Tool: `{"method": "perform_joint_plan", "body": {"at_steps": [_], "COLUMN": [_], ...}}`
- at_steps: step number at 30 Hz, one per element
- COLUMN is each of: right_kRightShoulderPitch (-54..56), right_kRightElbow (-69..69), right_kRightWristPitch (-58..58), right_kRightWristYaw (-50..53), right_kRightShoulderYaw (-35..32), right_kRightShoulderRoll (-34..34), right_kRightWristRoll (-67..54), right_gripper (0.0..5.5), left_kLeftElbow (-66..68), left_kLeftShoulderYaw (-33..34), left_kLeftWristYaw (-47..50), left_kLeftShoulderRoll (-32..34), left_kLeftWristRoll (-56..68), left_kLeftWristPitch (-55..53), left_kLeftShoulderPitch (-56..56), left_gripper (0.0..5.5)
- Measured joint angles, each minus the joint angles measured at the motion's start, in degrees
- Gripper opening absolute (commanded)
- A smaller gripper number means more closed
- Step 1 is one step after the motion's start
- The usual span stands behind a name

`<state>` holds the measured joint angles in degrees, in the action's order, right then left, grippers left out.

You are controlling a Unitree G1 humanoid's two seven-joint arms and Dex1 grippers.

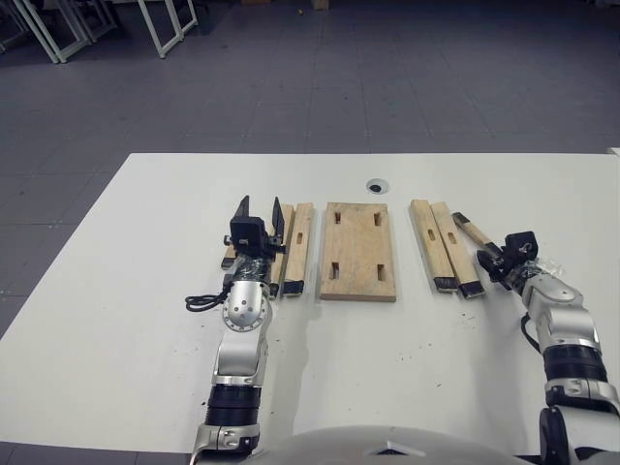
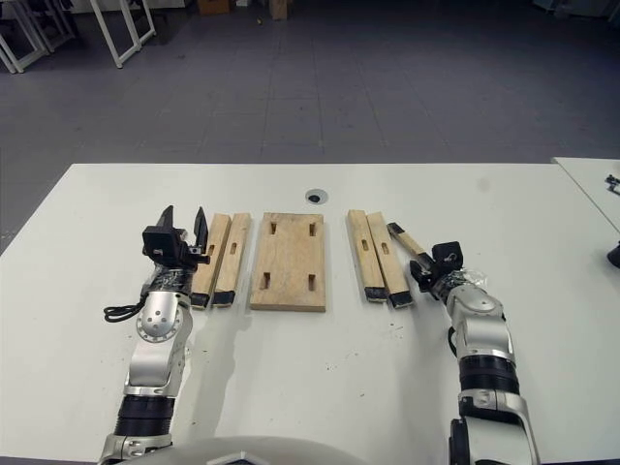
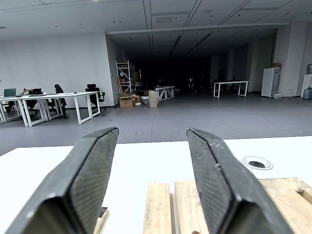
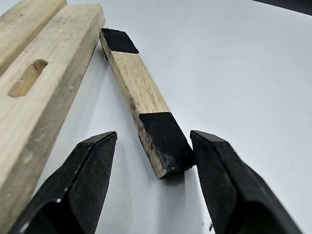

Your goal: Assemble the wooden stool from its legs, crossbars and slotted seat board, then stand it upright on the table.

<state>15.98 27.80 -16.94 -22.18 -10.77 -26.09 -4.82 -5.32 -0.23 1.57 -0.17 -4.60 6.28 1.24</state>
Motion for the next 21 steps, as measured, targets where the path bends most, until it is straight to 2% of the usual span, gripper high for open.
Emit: {"method": "perform_joint_plan", "body": {"at_steps": [7, 10, 13, 15, 18, 21], "right_kRightShoulderPitch": [3.94, 6.8, 8.21, 8.11, 5.54, 2.78], "right_kRightElbow": [8.22, 12.66, 15.34, 14.56, 8.37, 2.05], "right_kRightWristPitch": [5.96, 7.81, 8.06, 6.65, 1.98, -1.15], "right_kRightWristYaw": [0.86, 0.25, -1.39, -4.33, -7.76, -6.88], "right_kRightShoulderYaw": [0.34, 3.13, 3.74, 4.11, 4.77, 4.73], "right_kRightShoulderRoll": [-0.2, -0.94, -1.14, -1.51, -1.81, -1.3], "right_kRightWristRoll": [0.59, 2.55, 2.44, 1.75, 0.03, -0.42], "right_gripper": [2.76, 2.3, 1.62, 1.3, 1.29, 1.29], "left_kLeftElbow": [0.04, 0.36, 0.54, 0.55, 0.64, 0.65], "left_kLeftShoulderYaw": [0.3, 0.4, 0.43, 0.44, 0.45, 0.48], "left_kLeftWristYaw": [0.0, 0.0, 0.0, 0.0, 0.0, 0.0], "left_kLeftShoulderRoll": [-0.02, -0.06, -0.06, -0.06, -0.08, -0.25], "left_kLeftWristRoll": [0.11, 0.61, 0.91, 0.97, 0.99, 1.05], "left_kLeftWristPitch": [-0.01, -0.01, -0.01, -0.01, -0.01, -0.01], "left_kLeftShoulderPitch": [-0.01, -0.01, 0.0, -0.01, -0.01, -0.02], "left_gripper": [2.58, 2.58, 2.58, 2.58, 2.58, 2.58]}}
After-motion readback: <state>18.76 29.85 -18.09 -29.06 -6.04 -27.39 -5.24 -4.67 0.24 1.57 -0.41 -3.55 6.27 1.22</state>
